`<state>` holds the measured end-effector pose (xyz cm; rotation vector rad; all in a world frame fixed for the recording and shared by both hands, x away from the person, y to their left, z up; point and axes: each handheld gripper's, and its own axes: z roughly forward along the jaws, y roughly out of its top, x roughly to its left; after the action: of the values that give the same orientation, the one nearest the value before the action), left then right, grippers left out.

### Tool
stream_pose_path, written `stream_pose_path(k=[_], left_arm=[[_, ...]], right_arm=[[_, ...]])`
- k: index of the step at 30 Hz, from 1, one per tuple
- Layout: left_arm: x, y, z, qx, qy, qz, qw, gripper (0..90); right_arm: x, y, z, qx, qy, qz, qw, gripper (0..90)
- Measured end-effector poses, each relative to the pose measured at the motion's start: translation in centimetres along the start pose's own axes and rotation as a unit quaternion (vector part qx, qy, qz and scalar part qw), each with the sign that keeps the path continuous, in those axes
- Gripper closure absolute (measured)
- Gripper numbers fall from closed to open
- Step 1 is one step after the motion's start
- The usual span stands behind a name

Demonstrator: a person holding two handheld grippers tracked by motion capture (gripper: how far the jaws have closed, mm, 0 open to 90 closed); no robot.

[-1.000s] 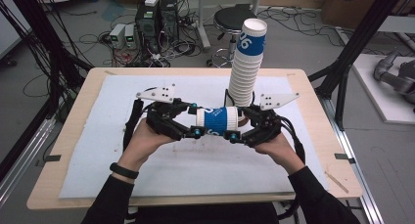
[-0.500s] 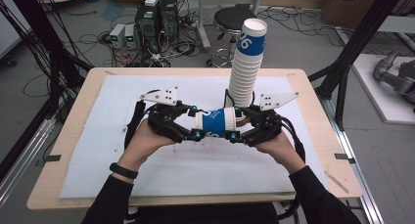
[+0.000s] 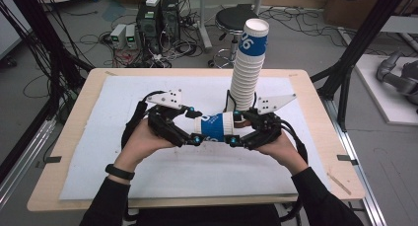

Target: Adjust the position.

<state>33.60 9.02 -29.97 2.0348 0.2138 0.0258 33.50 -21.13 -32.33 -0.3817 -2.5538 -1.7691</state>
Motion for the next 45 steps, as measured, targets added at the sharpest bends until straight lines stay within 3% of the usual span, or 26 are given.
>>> stream_pose_path(k=[5,10,14,16,20,26,29,33,39,45], left_arm=[[-0.5,0.3,0.5,0.041,-0.012,0.013,0.9990,21.6],[-0.7,0.0,1.7,0.091,-0.021,0.015,0.9955,21.5],[-0.9,-0.1,2.2,0.109,-0.026,0.019,0.9935,24.2],[-0.7,-0.2,2.2,0.109,-0.029,0.020,0.9934,29.3],[-0.6,-0.2,2.1,0.106,-0.031,0.023,0.9936,30.0],[-0.3,-0.1,1.8,0.074,-0.035,0.028,0.9963,29.9],[-0.2,0.1,1.3,0.039,-0.034,0.028,0.9983,30.0],[-0.1,0.0,0.6,-0.004,-0.032,0.028,0.9991,30.1],[0.1,-0.1,-0.2,-0.067,-0.027,0.017,0.9972,30.2],[0.1,-0.2,0.2,-0.082,-0.033,0.014,0.9960,30.1]], right_arm=[[0.2,0.1,0.2,0.023,0.002,-0.014,0.9996,22.0],[0.5,0.2,0.6,0.055,0.001,-0.028,0.9981,22.0],[0.6,0.1,0.8,0.071,0.009,-0.030,0.9970,22.0],[0.5,0.1,0.8,0.070,0.014,-0.032,0.9970,22.0],[0.5,0.1,0.8,0.067,0.012,-0.035,0.9970,21.7],[0.5,0.4,0.5,0.040,0.004,-0.026,0.9989,17.7],[0.5,0.5,0.0,0.006,0.005,-0.015,0.9999,17.2],[0.4,0.7,-0.4,-0.035,0.004,0.010,0.9993,14.2],[0.2,0.7,-0.8,-0.063,0.011,0.034,0.9974,14.2],[0.1,0.6,-0.7,-0.095,0.031,0.059,0.9932,14.2]])
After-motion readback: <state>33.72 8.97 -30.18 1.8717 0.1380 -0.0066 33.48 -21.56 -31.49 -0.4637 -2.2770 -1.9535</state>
